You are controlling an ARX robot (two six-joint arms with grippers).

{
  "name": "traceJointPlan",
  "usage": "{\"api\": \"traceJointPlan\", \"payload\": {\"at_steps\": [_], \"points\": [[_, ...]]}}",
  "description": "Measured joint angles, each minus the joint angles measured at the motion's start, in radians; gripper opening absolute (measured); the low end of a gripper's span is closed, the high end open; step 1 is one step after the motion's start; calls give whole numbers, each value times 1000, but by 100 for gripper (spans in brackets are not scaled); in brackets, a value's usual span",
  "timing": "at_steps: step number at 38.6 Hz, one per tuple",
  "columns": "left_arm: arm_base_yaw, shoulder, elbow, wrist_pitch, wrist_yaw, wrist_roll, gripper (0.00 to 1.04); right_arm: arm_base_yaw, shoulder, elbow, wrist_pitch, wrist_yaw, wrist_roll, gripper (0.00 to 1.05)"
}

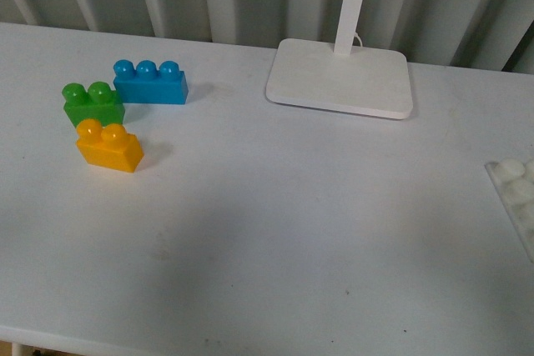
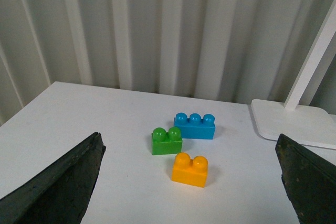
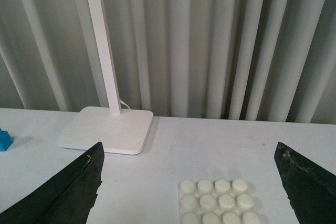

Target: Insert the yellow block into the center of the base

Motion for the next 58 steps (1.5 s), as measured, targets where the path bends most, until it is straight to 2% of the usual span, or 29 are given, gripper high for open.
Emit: {"api": "traceJointPlan", "payload": {"at_steps": [22,25,26,31,34,38,41,50,58], "points": [[0,0,0,0,0,0,98,0,0,0,0,0,0,95],[0,0,0,0,0,0,98,-27,188,112,-249,-55,70,95],[0,0,0,0,2,0,98,-63,296,132,-246,-89,74,95],[0,0,0,0,0,0,98,-264,730,175,70,-184,28,95],[0,0,0,0,0,0,98,-332,932,220,226,-217,-2,95],[0,0,0,0,0,0,98,-379,1180,288,360,-256,-34,95],[0,0,0,0,0,0,98,-392,1321,326,421,-254,-70,95],[0,0,0,0,0,0,98,-410,1689,455,460,-281,-161,95],[0,0,0,0,0,0,98,-408,1828,516,475,-261,-166,95]]}}
